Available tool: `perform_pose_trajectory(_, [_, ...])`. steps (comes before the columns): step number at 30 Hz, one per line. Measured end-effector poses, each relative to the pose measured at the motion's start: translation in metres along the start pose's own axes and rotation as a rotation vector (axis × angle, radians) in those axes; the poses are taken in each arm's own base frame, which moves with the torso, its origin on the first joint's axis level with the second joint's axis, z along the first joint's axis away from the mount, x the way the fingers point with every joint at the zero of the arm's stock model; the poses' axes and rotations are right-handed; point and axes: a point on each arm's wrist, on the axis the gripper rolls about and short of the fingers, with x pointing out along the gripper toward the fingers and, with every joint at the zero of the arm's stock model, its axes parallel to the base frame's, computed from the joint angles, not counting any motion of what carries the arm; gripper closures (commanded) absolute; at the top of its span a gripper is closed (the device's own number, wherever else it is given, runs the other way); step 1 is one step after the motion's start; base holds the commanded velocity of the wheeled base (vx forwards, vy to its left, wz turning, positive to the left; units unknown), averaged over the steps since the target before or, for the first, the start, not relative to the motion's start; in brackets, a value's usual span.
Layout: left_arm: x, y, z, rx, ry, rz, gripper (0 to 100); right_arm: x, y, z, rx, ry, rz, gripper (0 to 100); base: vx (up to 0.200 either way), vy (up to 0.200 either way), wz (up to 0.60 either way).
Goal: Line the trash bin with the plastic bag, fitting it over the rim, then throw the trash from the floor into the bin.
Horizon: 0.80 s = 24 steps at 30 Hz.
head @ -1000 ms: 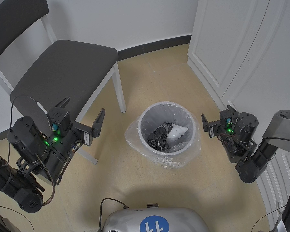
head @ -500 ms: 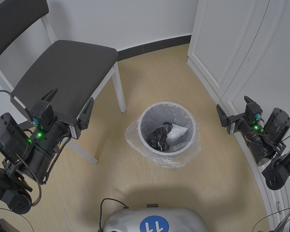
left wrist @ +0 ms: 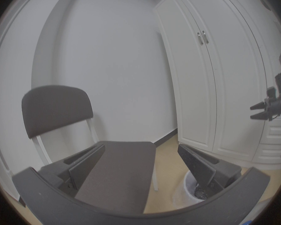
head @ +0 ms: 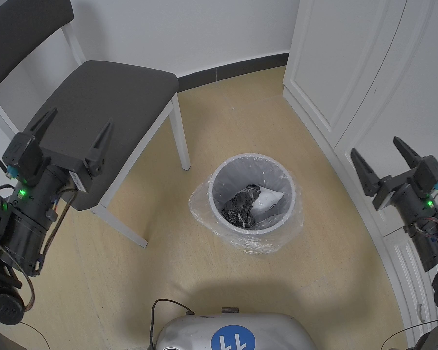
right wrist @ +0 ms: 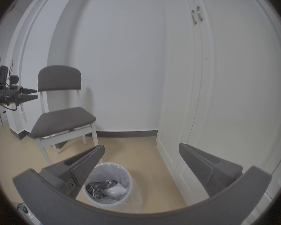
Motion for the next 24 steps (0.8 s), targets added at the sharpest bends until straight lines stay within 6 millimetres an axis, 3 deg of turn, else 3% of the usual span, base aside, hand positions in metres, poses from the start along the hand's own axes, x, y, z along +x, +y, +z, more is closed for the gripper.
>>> perform_pose_trajectory(14, [-0.042,0.043,0.045,0.047,0.026,0.046,0,-0.065,-0.037,0.036,-0.030,0.105,0.009,0,0.000,0.000,0.00])
perform_pose_trajectory(24, [-0.087,0.076,0.074,0.001,0.007,0.150,0,-0.100,-0.071,0.057,-0.037,0.006,-0.202,0,0.000,0.000,0.00])
